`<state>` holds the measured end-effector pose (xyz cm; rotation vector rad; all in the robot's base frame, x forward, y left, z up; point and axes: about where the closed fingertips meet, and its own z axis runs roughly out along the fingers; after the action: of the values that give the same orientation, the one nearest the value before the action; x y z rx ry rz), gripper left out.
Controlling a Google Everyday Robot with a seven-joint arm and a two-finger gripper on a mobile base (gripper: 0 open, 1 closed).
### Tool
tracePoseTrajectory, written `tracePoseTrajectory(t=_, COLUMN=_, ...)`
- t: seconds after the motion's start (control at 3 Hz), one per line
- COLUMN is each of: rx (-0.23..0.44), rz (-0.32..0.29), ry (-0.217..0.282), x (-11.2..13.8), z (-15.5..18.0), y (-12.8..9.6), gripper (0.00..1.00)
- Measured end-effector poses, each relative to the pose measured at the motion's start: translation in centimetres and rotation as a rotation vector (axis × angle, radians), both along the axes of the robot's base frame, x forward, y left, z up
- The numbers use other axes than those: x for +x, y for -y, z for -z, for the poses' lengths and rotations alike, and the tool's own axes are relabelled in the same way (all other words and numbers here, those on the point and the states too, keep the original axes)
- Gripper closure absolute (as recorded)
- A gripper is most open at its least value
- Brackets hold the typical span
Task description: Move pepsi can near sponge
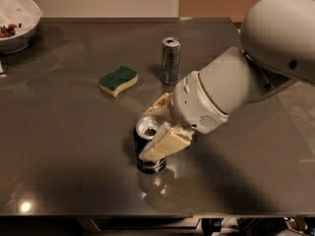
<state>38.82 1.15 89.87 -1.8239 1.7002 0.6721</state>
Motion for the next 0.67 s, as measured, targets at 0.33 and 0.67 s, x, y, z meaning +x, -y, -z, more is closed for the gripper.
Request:
tracePoseTrajectory(t=0.33, rx=0.007, rz=0.008, ry=0.009, x=1.6, z=-1.1, y=0.4, gripper=0.65)
tracePoseTrajectory(t=0.67, rx=0.020, rz=0.023, ry=0.002, x=3.8, z=-2.2, y=-0.1, gripper=0.88)
